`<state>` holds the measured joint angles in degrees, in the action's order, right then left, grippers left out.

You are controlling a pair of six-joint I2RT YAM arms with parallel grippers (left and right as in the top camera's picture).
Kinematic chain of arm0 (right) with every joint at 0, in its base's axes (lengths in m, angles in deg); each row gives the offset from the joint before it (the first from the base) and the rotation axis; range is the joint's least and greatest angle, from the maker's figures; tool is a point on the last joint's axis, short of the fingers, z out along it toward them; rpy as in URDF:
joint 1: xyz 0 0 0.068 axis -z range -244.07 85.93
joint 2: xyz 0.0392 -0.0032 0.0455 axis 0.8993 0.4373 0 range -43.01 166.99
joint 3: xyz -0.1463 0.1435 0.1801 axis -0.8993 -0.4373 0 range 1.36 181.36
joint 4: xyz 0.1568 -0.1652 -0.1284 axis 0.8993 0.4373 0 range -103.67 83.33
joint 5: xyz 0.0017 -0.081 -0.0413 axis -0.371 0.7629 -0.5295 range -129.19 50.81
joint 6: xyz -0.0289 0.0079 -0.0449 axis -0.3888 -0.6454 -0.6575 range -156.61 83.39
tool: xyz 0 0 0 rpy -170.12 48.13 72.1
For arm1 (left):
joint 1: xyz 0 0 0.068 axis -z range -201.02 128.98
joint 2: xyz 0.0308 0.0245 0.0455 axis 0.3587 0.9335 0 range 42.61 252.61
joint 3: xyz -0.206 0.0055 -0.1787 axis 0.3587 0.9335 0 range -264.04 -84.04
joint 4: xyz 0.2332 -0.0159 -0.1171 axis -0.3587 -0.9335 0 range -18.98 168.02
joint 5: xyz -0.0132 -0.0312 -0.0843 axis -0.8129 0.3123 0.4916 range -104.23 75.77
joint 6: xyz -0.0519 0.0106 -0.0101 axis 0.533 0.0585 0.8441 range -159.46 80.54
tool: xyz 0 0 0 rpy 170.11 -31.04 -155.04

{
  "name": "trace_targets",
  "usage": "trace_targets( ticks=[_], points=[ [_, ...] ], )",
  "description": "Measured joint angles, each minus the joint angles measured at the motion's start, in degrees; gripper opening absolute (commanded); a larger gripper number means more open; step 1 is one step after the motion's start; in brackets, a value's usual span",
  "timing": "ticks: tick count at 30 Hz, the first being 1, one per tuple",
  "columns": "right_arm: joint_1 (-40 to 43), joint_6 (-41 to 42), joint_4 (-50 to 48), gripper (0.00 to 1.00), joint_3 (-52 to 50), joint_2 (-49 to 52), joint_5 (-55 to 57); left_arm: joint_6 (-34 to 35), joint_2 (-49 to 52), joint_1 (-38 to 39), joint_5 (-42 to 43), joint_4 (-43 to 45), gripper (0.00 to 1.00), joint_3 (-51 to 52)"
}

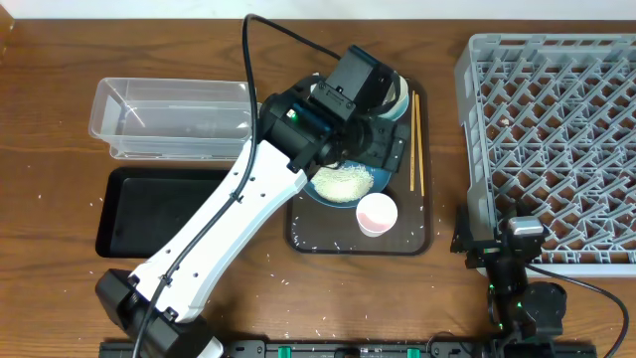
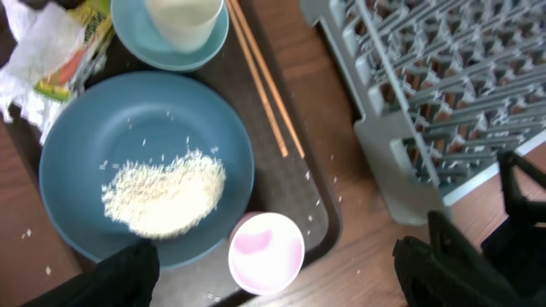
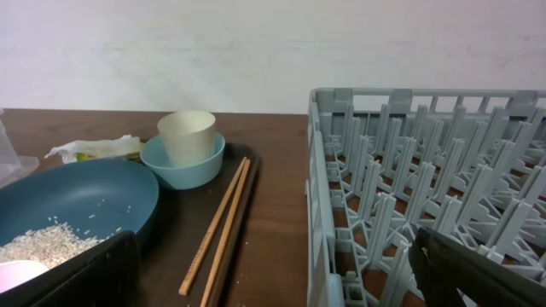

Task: Sort waste into correct bins and load items into the dishwasher rack
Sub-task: 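Grasp the rim of the teal rice plate with the left gripper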

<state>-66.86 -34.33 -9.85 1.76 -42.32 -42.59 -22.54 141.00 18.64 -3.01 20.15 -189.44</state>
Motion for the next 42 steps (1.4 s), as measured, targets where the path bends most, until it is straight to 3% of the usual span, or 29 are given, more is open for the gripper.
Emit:
trace_targets(
  ticks=[9, 15, 28, 42],
  points=[
    [0.00, 0.00, 0.02, 0.99, 0.00, 0.00, 0.02, -0.31, 6.40, 0.35, -1.55, 1.84, 0.90, 0.00],
    [0.00, 0.00, 0.00, 0.99, 0.00, 0.00, 0.00, 0.11, 15.30, 3.02, -7.72, 5.79, 0.90, 0.00],
    [0.00, 0.00, 0.02, 0.99, 0.00, 0.00, 0.00, 12.94, 23.71, 5.77, -23.98, 14.10, 0.91, 0.02],
    [0.00, 0.00, 0.02, 0.99, 0.00, 0.00, 0.00, 20.48, 25.40, 7.28, -26.67, 16.35, 0.90, 0.04]
  ],
)
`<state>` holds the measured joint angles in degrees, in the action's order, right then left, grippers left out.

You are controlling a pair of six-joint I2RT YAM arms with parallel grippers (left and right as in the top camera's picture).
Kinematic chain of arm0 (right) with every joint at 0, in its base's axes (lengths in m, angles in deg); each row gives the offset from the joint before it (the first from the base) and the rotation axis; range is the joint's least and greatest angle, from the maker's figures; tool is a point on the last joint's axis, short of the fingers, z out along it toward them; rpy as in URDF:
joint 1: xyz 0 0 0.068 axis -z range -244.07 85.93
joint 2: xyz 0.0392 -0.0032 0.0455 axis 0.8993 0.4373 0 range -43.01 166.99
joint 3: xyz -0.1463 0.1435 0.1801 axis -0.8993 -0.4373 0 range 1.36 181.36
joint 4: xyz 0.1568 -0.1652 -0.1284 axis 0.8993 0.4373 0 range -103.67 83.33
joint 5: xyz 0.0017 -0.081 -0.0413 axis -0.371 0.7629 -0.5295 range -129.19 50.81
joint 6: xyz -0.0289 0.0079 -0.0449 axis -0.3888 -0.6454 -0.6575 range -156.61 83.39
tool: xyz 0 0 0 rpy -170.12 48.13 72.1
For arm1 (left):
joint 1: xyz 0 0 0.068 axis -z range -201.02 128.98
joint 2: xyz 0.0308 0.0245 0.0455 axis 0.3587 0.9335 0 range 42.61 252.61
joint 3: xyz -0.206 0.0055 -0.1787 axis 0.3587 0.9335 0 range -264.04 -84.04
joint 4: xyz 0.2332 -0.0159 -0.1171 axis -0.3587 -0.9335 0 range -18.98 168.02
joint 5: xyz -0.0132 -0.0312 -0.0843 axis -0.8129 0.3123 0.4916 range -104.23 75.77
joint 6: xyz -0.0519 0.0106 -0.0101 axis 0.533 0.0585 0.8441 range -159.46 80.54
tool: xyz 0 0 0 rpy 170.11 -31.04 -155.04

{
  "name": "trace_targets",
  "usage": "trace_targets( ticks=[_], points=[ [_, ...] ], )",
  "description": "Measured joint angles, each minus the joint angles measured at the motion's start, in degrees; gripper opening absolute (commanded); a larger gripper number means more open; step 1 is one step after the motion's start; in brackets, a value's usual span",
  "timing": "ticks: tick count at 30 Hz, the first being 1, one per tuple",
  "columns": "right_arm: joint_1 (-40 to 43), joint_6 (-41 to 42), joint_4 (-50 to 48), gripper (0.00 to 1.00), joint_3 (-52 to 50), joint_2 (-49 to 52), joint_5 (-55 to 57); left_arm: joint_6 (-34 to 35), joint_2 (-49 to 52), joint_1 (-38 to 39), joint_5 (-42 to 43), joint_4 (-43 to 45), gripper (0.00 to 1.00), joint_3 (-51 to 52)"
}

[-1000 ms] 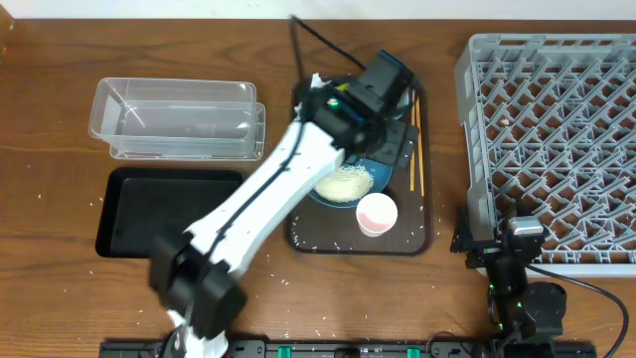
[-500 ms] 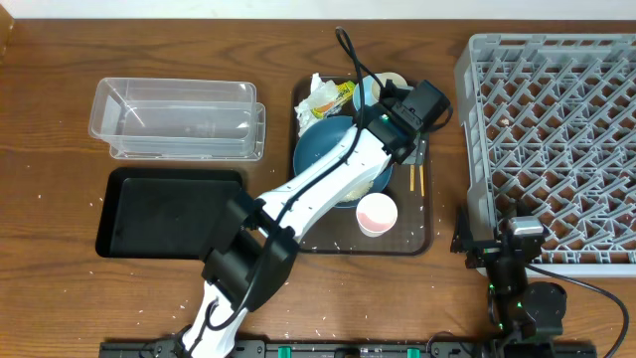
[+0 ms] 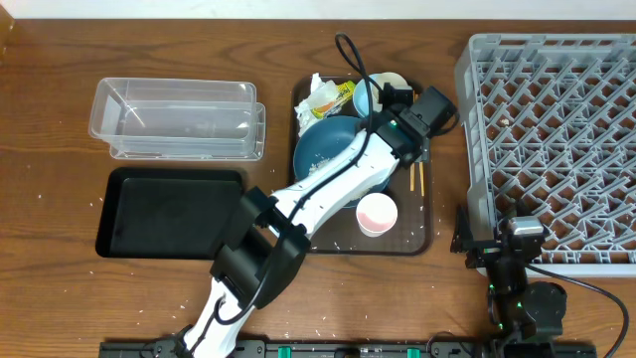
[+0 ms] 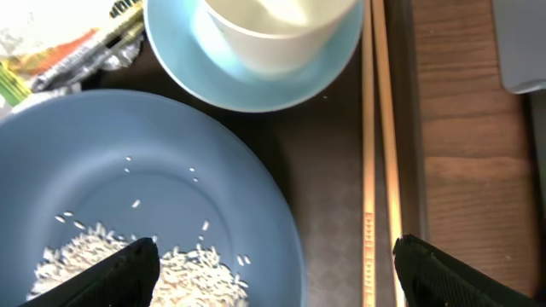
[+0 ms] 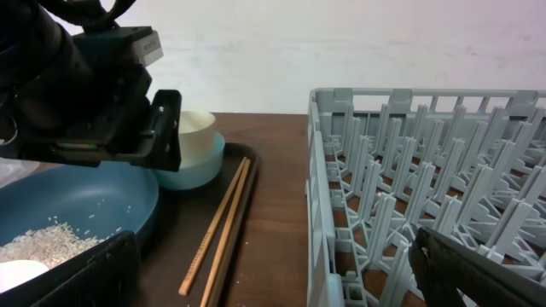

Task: Sort waste into correct bins and load items into the dishwasher rack
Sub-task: 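Grasp the rim of the teal rice plate with the left gripper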

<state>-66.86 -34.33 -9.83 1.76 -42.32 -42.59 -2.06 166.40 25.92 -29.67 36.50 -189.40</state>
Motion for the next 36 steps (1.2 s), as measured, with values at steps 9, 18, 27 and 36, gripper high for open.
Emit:
trace_targets(
  ticks=[9, 18, 27, 36],
  points=[
    [0.00, 0.00, 0.00, 0.99, 0.00, 0.00, 0.00, 2.34, 3.32, 0.20, -0.44, 0.44, 0.91, 0.02],
    [0.00, 0.00, 0.00, 0.99, 0.00, 0.00, 0.00, 2.91, 6.19, 0.15, -0.44, 1.09, 0.98, 0.87],
    [0.00, 0.00, -0.02, 0.99, 0.00, 0.00, 0.00, 3.10, 6.19, 0.15, -0.63, 1.07, 0.96, 0.90],
    [0.00, 0.00, 0.00, 0.99, 0.00, 0.00, 0.00, 3.34, 6.19, 0.15, -1.03, 1.77, 0.72, 3.04]
  ],
)
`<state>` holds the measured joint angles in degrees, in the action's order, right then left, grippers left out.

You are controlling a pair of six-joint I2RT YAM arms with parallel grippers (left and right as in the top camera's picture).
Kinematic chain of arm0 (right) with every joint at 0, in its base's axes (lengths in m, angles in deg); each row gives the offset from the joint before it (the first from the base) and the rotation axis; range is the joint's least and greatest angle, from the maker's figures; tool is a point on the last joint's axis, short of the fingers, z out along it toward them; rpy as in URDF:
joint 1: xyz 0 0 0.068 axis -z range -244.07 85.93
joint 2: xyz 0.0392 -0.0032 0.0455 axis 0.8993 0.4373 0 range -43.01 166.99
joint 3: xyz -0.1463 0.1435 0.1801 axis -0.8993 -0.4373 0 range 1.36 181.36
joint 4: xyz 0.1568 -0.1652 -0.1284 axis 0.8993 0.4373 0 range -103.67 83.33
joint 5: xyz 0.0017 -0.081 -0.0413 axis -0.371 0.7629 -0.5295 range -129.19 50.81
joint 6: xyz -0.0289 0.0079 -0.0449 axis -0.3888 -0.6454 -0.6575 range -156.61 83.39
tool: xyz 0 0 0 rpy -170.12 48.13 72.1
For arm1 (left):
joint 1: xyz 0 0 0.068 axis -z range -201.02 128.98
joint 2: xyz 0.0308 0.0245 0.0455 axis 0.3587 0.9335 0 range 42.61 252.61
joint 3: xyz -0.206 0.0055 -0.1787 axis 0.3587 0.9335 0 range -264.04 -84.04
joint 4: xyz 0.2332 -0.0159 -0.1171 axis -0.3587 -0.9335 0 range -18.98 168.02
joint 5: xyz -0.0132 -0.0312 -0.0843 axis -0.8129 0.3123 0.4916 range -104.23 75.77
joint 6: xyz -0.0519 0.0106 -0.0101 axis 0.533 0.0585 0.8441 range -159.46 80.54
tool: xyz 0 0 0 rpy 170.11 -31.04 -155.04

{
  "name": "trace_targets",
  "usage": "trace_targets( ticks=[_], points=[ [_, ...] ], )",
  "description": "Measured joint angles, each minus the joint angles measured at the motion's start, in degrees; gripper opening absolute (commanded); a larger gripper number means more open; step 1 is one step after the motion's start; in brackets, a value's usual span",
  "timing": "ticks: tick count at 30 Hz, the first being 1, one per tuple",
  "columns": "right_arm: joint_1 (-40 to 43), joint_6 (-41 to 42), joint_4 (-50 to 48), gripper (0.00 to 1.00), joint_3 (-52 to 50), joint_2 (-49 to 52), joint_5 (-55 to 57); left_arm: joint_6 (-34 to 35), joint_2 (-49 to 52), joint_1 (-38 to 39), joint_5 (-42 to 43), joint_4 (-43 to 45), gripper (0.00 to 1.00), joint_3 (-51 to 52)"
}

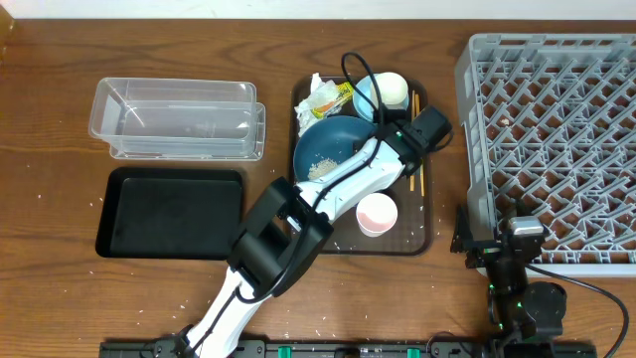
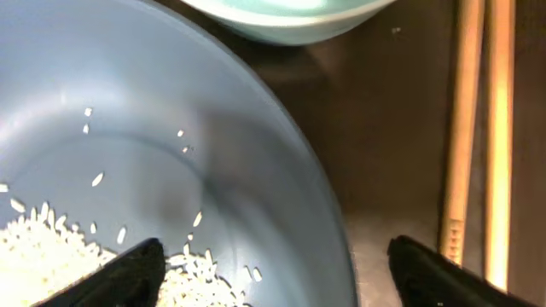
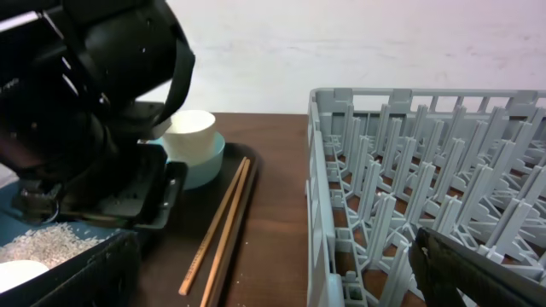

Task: Sort waste into correct bins and load items into the dishwasher rack
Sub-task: 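Grasp the rim of the teal rice plate with the left gripper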

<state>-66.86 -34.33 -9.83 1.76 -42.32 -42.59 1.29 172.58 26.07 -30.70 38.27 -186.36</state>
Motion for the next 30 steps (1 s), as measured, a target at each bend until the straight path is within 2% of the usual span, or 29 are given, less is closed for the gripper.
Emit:
trace_targets(
  ticks=[6, 10, 17, 30],
  points=[
    [0.00, 0.00, 0.00, 0.99, 0.00, 0.00, 0.00, 0.07, 0.00, 0.00, -0.04, 0.90, 0.56, 0.42],
    [0.00, 0.00, 0.00, 0.99, 0.00, 0.00, 0.00, -0.07, 0.00, 0.00, -0.04, 1.29, 0.52, 0.42],
    [0.00, 0.00, 0.00, 0.99, 0.00, 0.00, 0.00, -0.46, 0.00, 0.00, -0.02, 1.49, 0.37, 0.42],
    [0.00, 0.00, -0.02, 0.99, 0.00, 0.00, 0.00, -2.05, 0.00, 0.04, -0.02, 1.49, 0.18, 0.42]
  ],
)
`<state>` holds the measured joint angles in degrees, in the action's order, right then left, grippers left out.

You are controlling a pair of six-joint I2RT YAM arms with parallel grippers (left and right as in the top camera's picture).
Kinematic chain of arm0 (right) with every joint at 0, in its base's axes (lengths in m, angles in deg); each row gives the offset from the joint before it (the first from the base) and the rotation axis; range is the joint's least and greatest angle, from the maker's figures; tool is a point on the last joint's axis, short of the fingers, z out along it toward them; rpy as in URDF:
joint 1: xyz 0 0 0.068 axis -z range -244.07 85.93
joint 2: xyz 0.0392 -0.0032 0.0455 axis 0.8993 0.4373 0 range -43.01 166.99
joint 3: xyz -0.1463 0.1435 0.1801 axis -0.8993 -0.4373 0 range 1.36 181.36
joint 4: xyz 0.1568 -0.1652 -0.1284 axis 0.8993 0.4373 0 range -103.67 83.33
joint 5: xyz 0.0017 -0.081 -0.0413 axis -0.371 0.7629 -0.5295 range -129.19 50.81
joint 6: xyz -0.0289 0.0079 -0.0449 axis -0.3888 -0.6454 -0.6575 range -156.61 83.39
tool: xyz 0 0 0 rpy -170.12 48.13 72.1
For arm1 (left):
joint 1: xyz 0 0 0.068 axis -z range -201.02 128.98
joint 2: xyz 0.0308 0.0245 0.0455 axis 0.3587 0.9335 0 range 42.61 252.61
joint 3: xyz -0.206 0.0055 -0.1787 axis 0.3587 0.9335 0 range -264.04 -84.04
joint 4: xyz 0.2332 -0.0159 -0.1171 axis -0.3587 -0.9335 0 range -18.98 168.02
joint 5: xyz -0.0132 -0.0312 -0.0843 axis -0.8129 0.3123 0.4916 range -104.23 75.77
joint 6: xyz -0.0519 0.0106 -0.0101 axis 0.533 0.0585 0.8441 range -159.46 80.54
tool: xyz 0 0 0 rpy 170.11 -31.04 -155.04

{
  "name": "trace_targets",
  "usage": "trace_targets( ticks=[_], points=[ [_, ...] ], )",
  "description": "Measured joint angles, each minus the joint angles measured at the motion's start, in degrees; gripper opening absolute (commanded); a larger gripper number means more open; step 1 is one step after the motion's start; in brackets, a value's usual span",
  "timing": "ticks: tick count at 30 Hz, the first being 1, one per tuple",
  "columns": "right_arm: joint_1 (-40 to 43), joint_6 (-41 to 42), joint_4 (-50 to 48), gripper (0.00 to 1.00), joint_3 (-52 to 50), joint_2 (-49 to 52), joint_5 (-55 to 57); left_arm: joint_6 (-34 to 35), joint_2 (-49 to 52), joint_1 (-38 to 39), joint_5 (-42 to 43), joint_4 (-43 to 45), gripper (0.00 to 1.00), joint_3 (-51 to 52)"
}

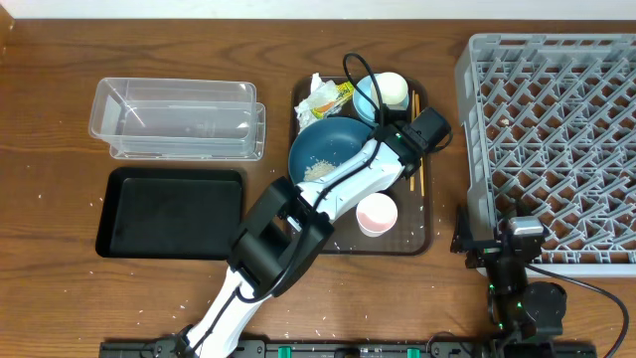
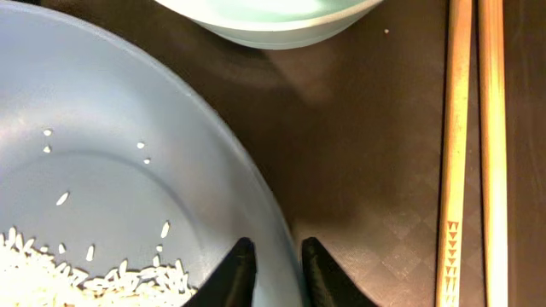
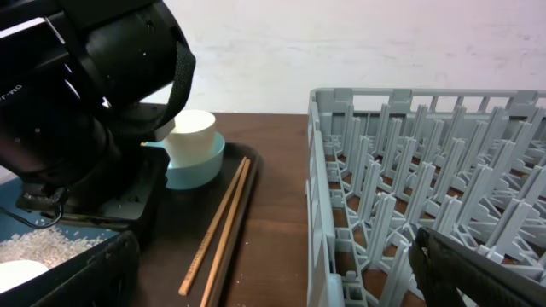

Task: Sort waste into correct bins and load items into the dishwasher rack
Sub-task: 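Grasp the rim of the teal rice plate with the left gripper, then lift the teal plate and carry it over the black tray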

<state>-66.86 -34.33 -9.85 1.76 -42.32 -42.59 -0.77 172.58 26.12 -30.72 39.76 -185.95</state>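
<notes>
A dark blue plate [image 1: 320, 149] with a heap of rice [image 2: 77, 277] lies on the brown tray [image 1: 409, 239]. My left gripper [image 2: 277, 266] is shut on the plate's right rim, one finger inside it and one outside. Behind the plate a cream cup stands in a light blue bowl [image 1: 386, 91], beside a crumpled wrapper [image 1: 324, 95]. Wooden chopsticks [image 2: 469, 153] lie along the tray's right side. A pink cup [image 1: 377, 213] stands at the tray's front. My right gripper [image 3: 273, 260] is open, low beside the grey dishwasher rack [image 1: 552, 129], holding nothing.
A clear plastic bin [image 1: 179, 119] stands at the back left, with a black bin [image 1: 169, 211] in front of it. Rice grains are scattered on the wooden table. My left arm stretches across the tray from the front left.
My left gripper was wide open astride the plate's right rim; now it is shut on that rim. The plate sits slightly further left. The right arm has not moved.
My left gripper first hung open high above the plate and pink cup. Then it was lower, over the plate's right side near the bowl and chopsticks. Then it was close on the rim, still open, and now it grips the rim.
</notes>
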Motion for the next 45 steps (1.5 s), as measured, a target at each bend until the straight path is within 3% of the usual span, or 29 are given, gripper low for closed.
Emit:
trace_targets(
  ticks=[11, 27, 45],
  points=[
    [0.00, 0.00, 0.02, 0.99, 0.00, 0.00, 0.00, -1.51, -0.24, 2.08, -0.44, 0.33, 0.06, 0.00],
    [0.00, 0.00, 0.00, 0.99, 0.00, 0.00, 0.00, -4.33, -1.88, 2.95, -1.90, 0.39, 0.06, 0.00],
    [0.00, 0.00, 0.00, 0.99, 0.00, 0.00, 0.00, -4.66, -14.67, 2.95, -1.46, -3.98, 0.06, 0.00]
  ],
)
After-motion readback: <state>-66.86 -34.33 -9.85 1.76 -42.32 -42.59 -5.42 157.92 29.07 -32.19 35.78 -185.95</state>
